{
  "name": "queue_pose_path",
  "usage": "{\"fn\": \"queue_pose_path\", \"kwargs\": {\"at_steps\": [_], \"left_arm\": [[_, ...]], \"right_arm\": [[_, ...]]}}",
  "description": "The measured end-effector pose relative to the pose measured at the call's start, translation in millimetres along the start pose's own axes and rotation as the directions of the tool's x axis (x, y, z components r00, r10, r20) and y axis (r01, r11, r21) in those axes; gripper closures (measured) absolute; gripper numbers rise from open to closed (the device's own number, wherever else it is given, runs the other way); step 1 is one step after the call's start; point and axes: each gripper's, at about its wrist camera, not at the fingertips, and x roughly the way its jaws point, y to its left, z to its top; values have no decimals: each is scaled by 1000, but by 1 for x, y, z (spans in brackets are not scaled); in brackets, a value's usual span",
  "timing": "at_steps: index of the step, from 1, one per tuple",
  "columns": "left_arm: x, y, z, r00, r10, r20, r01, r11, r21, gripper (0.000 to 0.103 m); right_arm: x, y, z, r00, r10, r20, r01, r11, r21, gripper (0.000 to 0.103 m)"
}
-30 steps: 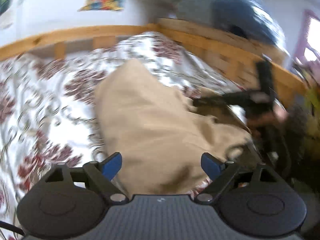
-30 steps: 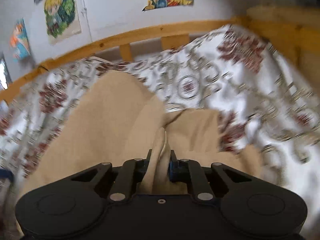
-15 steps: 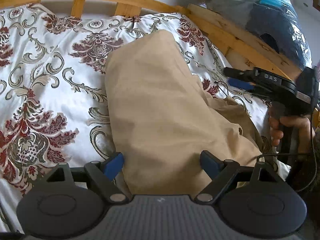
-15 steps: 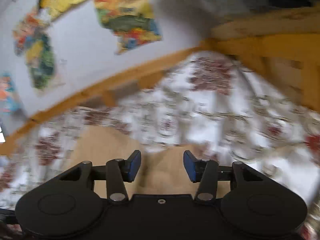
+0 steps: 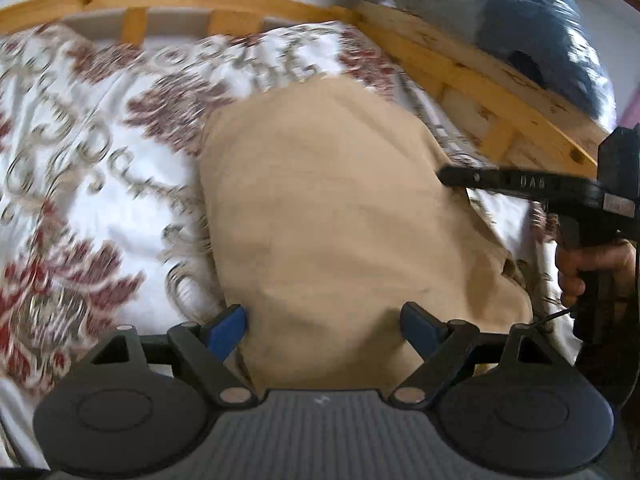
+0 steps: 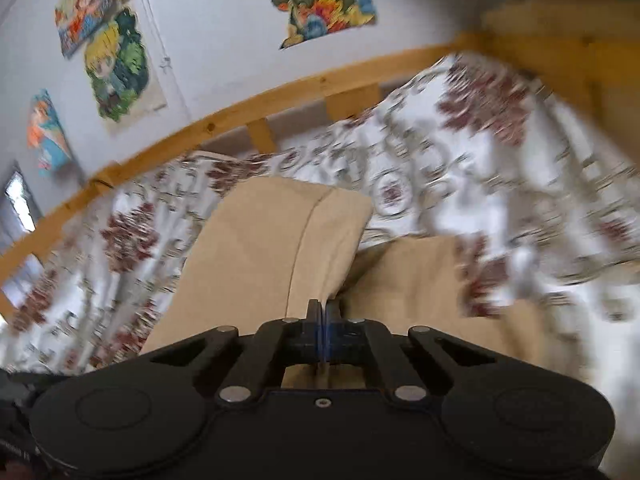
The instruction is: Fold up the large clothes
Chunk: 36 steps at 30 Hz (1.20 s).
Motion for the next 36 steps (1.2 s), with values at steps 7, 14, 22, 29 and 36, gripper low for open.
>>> {"fn": "queue_pose_path", "kwargs": {"at_steps": [7, 14, 22, 29, 36], "left_arm": [[9, -6, 15, 992, 106, 68, -102, 993, -54, 16], [37, 8, 11, 984, 178, -24, -179, 975, -132, 16], [39, 7, 10, 980, 198, -33, -200, 972, -121, 16], [43, 10, 4, 981, 192, -25, -194, 972, -135, 14], [48, 21, 8, 989, 148, -12, -148, 976, -159, 8]], "right_arm": [[30, -14, -29, 978, -180, -105, 171, 981, -92, 103], [64, 15, -48, 958, -285, 18, 273, 894, -354, 102], [5, 27, -24, 962, -237, 137, 267, 926, -268, 67], [65, 36, -44, 977, -209, 53, 214, 912, -351, 70], [78, 42, -57, 970, -235, 57, 238, 880, -412, 79]]}}
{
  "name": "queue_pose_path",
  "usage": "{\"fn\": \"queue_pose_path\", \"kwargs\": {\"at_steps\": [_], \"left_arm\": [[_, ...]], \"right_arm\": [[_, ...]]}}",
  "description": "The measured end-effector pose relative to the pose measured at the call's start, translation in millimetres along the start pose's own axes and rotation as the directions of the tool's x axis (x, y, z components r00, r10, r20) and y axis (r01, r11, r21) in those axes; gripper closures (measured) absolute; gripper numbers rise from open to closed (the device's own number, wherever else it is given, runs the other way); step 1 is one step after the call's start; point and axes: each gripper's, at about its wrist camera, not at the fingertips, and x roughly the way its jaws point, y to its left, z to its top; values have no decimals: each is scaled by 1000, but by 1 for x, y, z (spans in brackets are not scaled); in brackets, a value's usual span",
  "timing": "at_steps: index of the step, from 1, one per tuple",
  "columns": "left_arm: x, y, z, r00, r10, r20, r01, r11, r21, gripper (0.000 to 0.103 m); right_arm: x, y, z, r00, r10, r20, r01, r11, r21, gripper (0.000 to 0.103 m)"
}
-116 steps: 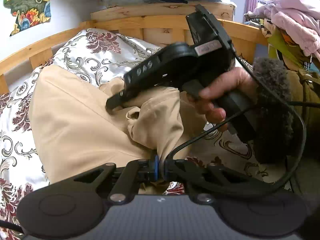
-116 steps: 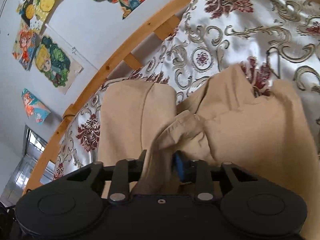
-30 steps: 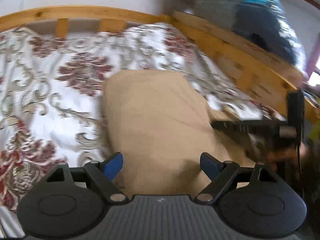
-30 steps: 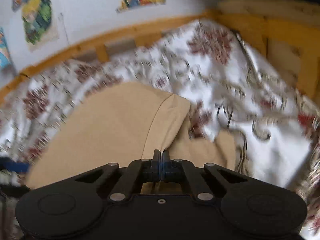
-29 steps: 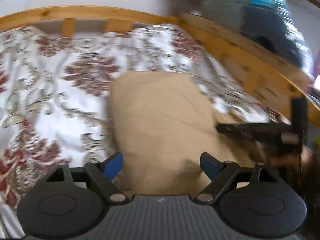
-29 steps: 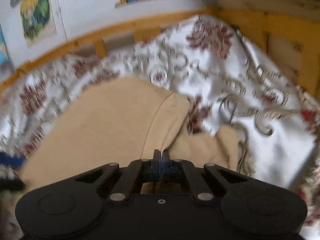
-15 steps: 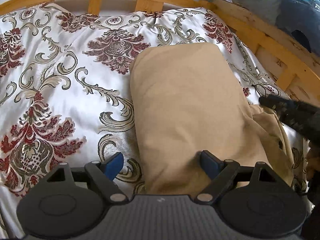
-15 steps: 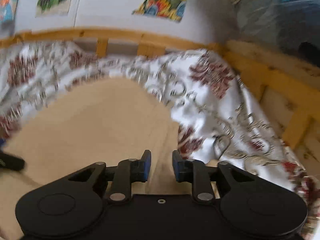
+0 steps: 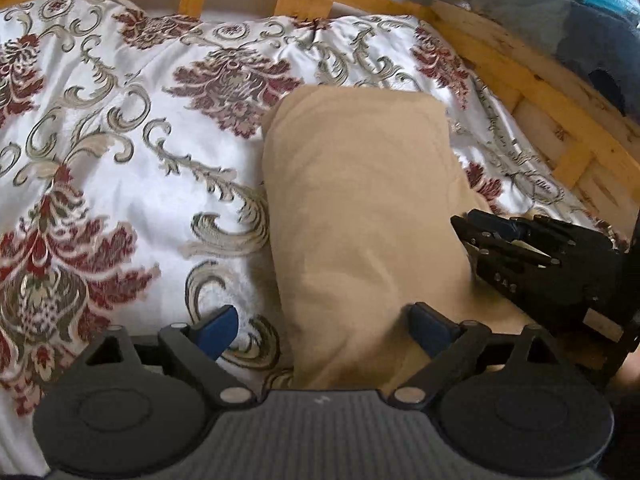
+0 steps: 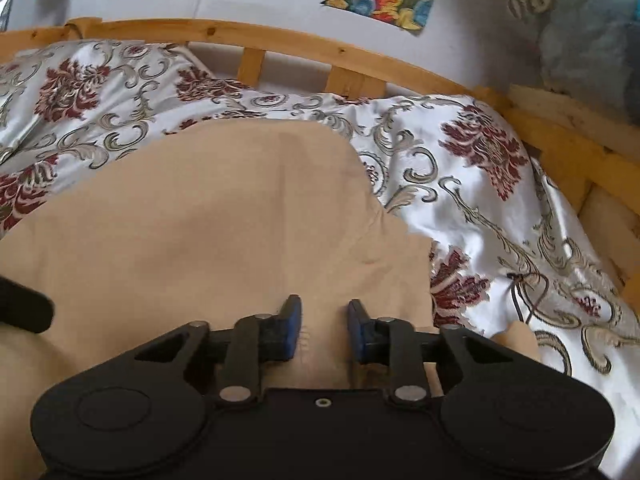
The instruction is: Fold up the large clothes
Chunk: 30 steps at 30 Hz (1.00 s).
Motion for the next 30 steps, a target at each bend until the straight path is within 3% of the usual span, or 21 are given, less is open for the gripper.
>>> {"fn": "queue_pose_path", "kwargs": {"at_steps": [2, 4, 6, 9, 13, 15, 21, 27, 28, 30], "left_arm": [[-9, 6, 8, 999, -13, 47, 14, 1000, -14, 9], [-18, 12, 19, 990, -24, 139, 29, 999, -31, 6], [-13, 16, 38, 984, 9, 175, 0, 999, -49, 6], [10, 22, 67, 990, 49, 133, -38, 996, -85, 9], [35, 20, 80, 994, 71, 80, -69, 997, -27, 7], [42, 18, 78, 994, 82, 75, -82, 997, -2, 6], [56, 27, 71, 996, 73, 43, -71, 996, -47, 2], [47, 18, 69, 990, 116, 77, -114, 993, -23, 2], [43, 18, 69, 989, 120, 81, -119, 993, -24, 2], [37, 17, 71, 990, 115, 83, -113, 993, -26, 3]], "right_arm": [[-10, -9, 9, 1000, 9, 14, -9, 999, 53, 78], [-26, -18, 22, 995, -15, 98, 7, 997, 74, 78], [-24, -23, 37, 993, -1, 114, -10, 995, 100, 74], [5, -25, 50, 997, 45, 71, -51, 995, 85, 74], [40, -21, 38, 996, 65, -54, -63, 997, 38, 74], [45, -20, 28, 996, 67, -56, -66, 997, 30, 74], [51, -23, 18, 996, 76, -54, -71, 993, 93, 74], [45, -21, 18, 998, 53, -30, -51, 996, 75, 71], [39, -23, 20, 999, 48, -21, -47, 996, 76, 69], [16, -30, 24, 1000, 16, 18, -18, 994, 107, 44]]}}
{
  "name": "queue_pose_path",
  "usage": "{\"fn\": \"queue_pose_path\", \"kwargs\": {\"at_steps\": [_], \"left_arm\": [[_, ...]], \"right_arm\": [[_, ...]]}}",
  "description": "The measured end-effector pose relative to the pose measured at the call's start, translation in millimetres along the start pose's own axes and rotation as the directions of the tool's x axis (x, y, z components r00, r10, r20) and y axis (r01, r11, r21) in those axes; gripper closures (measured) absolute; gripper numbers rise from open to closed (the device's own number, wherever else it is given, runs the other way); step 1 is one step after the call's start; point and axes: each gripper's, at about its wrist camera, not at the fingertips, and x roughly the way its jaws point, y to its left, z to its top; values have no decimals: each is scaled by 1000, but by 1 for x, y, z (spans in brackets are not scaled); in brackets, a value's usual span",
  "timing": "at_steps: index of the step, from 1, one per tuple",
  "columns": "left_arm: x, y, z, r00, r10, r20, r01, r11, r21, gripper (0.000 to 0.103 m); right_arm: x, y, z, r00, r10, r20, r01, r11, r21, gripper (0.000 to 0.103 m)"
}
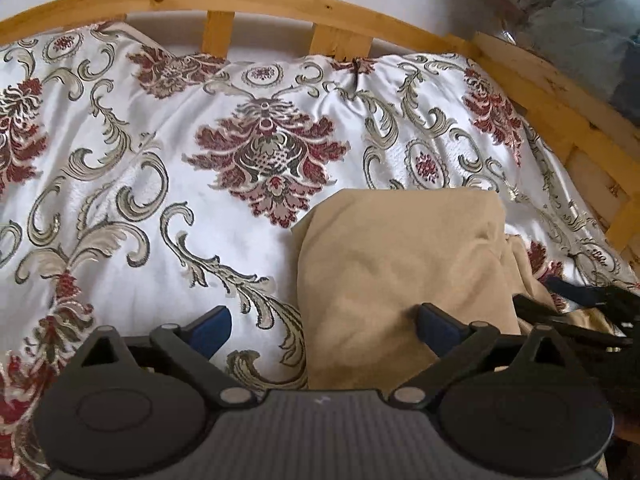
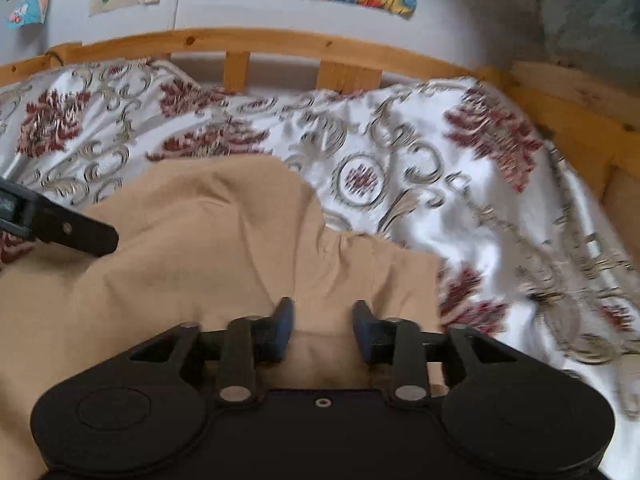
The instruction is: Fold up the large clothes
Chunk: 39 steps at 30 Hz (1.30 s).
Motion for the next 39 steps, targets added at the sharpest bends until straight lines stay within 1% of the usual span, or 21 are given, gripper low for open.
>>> {"fn": "queue_pose_path", "kwargs": {"at_steps": [2, 4, 6, 8, 11, 13, 15, 17, 20, 22, 23, 24, 25, 26, 27, 30, 31, 33, 34, 37, 39], "left_arm": [[-7, 0, 2, 1000, -17, -16, 17, 1000, -1, 3], [-16, -1, 0, 999, -31, -27, 31, 1000, -2, 2], [-29, -2, -7, 998, -56, -20, 56, 998, 0, 1], [-43, -4, -17, 996, -91, -18, 91, 996, 2, 0], [-58, -7, -34, 988, -147, -38, 147, 989, 2, 0], [-62, -11, -44, 984, -164, -64, 165, 986, 10, 0], [-63, -15, -51, 981, -173, -89, 175, 984, 18, 0], [-63, -20, -56, 979, -175, -106, 180, 983, 39, 1], [-63, -22, -59, 982, -159, -102, 165, 985, 55, 0], [-58, -24, -59, 984, -136, -112, 143, 988, 56, 1], [-54, -25, -58, 986, -114, -119, 122, 991, 58, 1], [-51, -27, -59, 987, -96, -125, 104, 993, 59, 1], [-49, -27, -59, 988, -89, -125, 96, 994, 58, 1], [-48, -28, -59, 988, -89, -124, 97, 994, 54, 1], [-48, -27, -59, 988, -92, -127, 99, 994, 48, 1], [-48, -27, -59, 987, -93, -128, 99, 994, 41, 1], [-47, -27, -59, 988, -92, -128, 98, 994, 41, 1], [-47, -27, -59, 987, -93, -129, 98, 994, 37, 1], [-47, -27, -58, 987, -95, -132, 100, 994, 33, 1], [-46, -23, -57, 985, -109, -137, 114, 993, 30, 0], [-45, -20, -55, 984, -106, -141, 111, 994, 24, 0]], "right_arm": [[-27, -9, 6, 1000, -9, 20, 8, 999, 36, 27], [-52, -17, 8, 1000, -3, 18, 2, 997, 74, 26], [-80, -26, 6, 1000, 10, -9, -9, 990, 138, 13], [-107, -35, -3, 998, 36, -42, -25, 974, 226, 4], [-131, -43, -22, 993, 44, -107, -9, 951, 309, 4], [-137, -48, -33, 989, 6, -150, 47, 938, 344, 7], [-130, -56, -39, 983, -21, -182, 91, 916, 390, 24], [-122, -65, -45, 986, -5, -170, 80, 894, 440, 32], [-106, -67, -47, 984, -31, -175, 101, 907, 408, 34], [-93, -65, -45, 982, -25, -185, 97, 915, 391, 46], [-86, -65, -45, 982, -15, -186, 87, 918, 386, 64], [-78, -63, -43, 982, -27, -185, 95, 925, 369, 70], [-74, -63, -42, 985, -29, -170, 88, 932, 353, 74], [-74, -61, -40, 992, -21, -127, 63, 940, 334, 84], [-75, -60, -38, 995, -27, -101, 58, 949, 311, 87], [-81, -52, -30, 999, -46, -16, 49, 972, 229, 89], [-79, -50, -29, 999, -46, -6, 46, 977, 207, 89], [-65, -52, -32, 998, -40, -48, 49, 980, 193, 89], [-60, -57, -35, 997, -26, -78, 43, 973, 228, 88], [-62, -73, -37, 995, 49, -91, -12, 930, 368, 59], [-64, -82, -42, 989, 131, -73, -87, 897, 434, 17]]}}
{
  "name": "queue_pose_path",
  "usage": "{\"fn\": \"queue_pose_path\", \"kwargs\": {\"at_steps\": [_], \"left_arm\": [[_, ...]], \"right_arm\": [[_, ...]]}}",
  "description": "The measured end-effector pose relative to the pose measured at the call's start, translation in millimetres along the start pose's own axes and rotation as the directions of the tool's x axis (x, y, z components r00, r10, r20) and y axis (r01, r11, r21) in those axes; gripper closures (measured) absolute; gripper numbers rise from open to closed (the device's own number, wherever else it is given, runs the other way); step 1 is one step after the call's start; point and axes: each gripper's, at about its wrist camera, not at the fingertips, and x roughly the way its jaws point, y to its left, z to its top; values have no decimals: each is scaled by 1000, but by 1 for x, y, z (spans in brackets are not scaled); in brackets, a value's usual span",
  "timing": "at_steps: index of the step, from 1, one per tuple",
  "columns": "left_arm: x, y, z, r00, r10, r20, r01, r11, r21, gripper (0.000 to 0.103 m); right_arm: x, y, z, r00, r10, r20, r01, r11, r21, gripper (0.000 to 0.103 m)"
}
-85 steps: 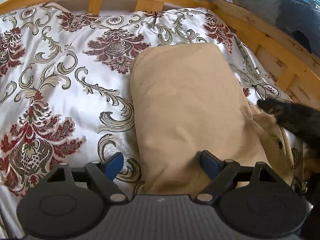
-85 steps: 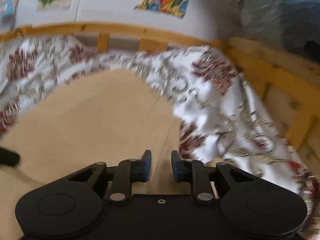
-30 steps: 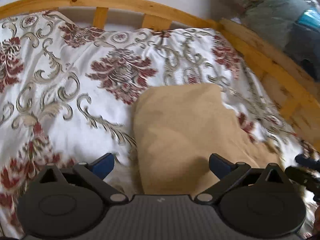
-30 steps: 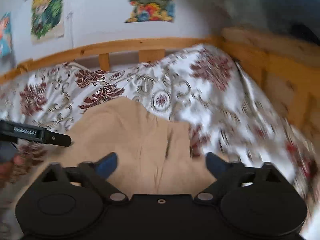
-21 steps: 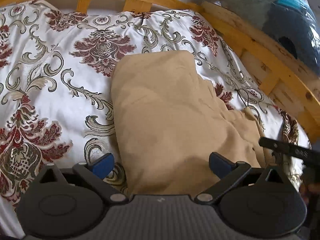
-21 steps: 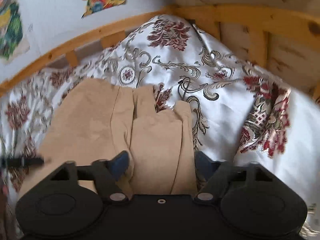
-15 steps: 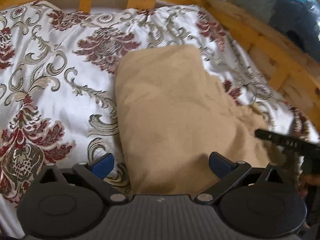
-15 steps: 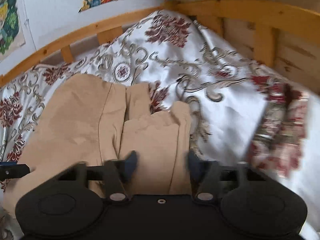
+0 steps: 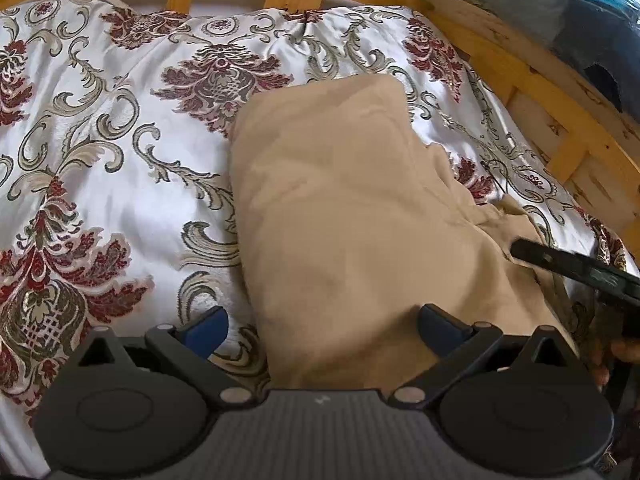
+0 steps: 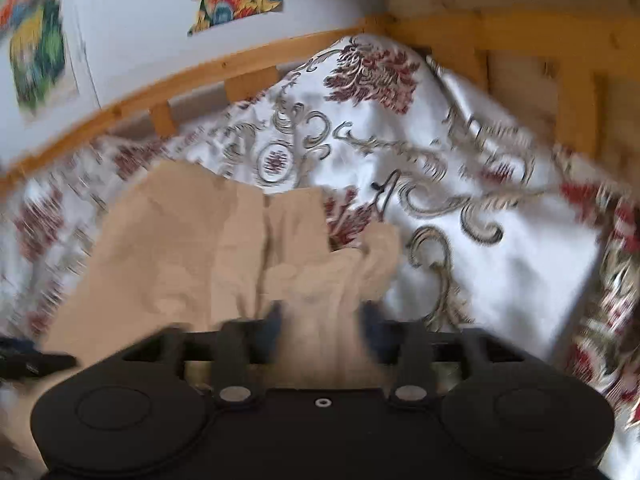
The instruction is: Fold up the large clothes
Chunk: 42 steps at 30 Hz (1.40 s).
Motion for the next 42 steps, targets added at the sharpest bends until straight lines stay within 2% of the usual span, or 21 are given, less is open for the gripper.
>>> {"fn": "queue_pose_path", "kwargs": {"at_steps": [1, 6, 10, 12, 13, 17, 18, 20, 21, 23, 25, 28, 32, 36, 39, 42], "left_arm": [[1, 2, 1, 1000, -6, -5, 6, 1000, -7, 0], [4, 8, 1, 999, -37, -20, 37, 999, -27, 0], [10, 12, 1, 997, -66, -37, 65, 997, -30, 0], [15, 17, 3, 994, -94, -60, 91, 994, -54, 0], [18, 21, 4, 991, -113, -76, 107, 992, -73, 0], [27, 25, 9, 979, -161, -125, 149, 984, -103, 0], [28, 23, 10, 977, -165, -133, 153, 983, -98, 0], [28, 16, 12, 974, -183, -133, 175, 982, -65, 11], [26, 12, 13, 977, -162, -135, 158, 986, -43, 13], [24, 7, 16, 980, -139, -139, 137, 990, -26, 21], [17, 7, 18, 984, -137, -117, 133, 990, -38, 39], [2, 7, 19, 988, -141, -70, 140, 990, -21, 51], [-17, -3, 19, 992, -126, -21, 127, 990, 67, 55], [-40, 1, 29, 993, -113, 38, 109, 991, 82, 55], [-58, 16, 47, 994, -67, 83, 60, 994, 93, 55], [-69, 43, 64, 995, 3, 104, -12, 996, 85, 55]], "right_arm": [[1, -3, -2, 1000, 21, -17, -20, 1000, 11, 14], [14, 0, -9, 993, 67, -98, -66, 998, 15, 12], [19, 1, -14, 991, 78, -106, -74, 997, 38, 14], [18, 3, -16, 990, 91, -106, -87, 995, 40, 26], [18, 3, -15, 990, 93, -108, -88, 995, 49, 29], [16, -1, -16, 988, 116, -99, -105, 988, 113, 58], [16, -2, -16, 987, 124, -99, -111, 985, 129, 63], [13, -2, -17, 987, 133, -91, -118, 982, 150, 71], [10, 2, -17, 989, 125, -85, -113, 984, 139, 79], [5, 10, -16, 991, 115, -70, -108, 988, 107, 87], [0, 15, -15, 990, 129, -53, -123, 987, 102, 90], [-12, 26, -11, 991, 136, -9, -135, 988, 73, 93], [-28, 54, -3, 990, 138, 36, -137, 990, -29, 94], [-36, 78, 10, 982, 164, 92, -157, 984, -80, 94], [-26, 105, 25, 974, 192, 123, -177, 976, -126, 94], [2, 134, 38, 962, 239, 131, -219, 965, -147, 94]]}}
